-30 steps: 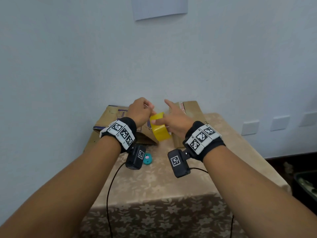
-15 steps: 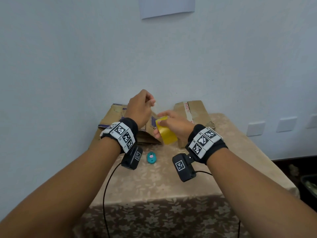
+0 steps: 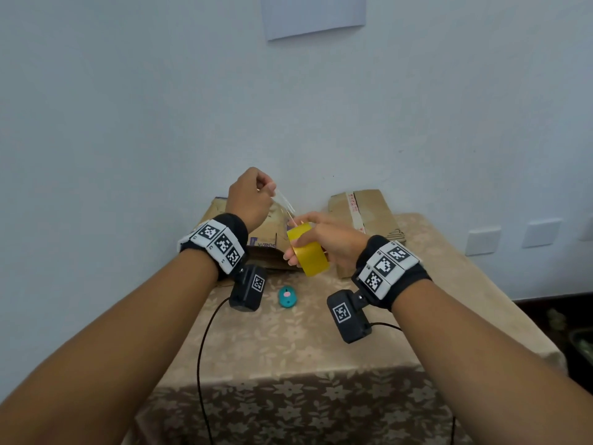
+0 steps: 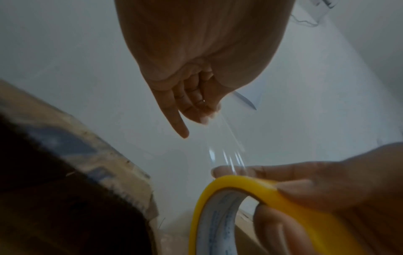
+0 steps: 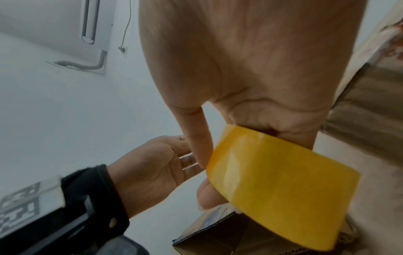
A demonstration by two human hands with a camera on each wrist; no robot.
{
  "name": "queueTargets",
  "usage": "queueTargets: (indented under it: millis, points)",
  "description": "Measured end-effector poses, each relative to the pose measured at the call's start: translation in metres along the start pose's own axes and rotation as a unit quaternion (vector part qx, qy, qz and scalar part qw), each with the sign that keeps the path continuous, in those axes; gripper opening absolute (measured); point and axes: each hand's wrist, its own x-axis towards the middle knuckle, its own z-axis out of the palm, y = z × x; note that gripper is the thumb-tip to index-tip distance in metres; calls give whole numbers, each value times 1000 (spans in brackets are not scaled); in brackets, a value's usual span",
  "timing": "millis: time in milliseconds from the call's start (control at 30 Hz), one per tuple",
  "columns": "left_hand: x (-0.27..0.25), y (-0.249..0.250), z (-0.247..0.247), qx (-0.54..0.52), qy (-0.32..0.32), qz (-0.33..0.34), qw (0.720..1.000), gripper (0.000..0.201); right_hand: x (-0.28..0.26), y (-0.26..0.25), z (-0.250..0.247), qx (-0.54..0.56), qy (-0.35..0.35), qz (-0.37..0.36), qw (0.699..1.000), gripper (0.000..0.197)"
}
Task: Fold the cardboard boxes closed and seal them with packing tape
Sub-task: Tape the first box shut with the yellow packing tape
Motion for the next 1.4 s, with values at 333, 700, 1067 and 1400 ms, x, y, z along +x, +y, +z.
queueTargets:
  millis: [333,700,1067,1400]
  points:
    - [-8,-12,12,22,-35,19,999,13,-3,11,-8,-19,-48,82,995,43]
    - [-16,-19,23,37,-93,51,994,11,-6,12,-24,-12,-110,106,988,59]
    - [-22,-22,34,100,-61,72,990,19,-4,16,-31,-1,-148,86,985,76]
    - [-33,-30,7,41,4,-53,998,40,-5,19,-32,18,-157,79,984,76]
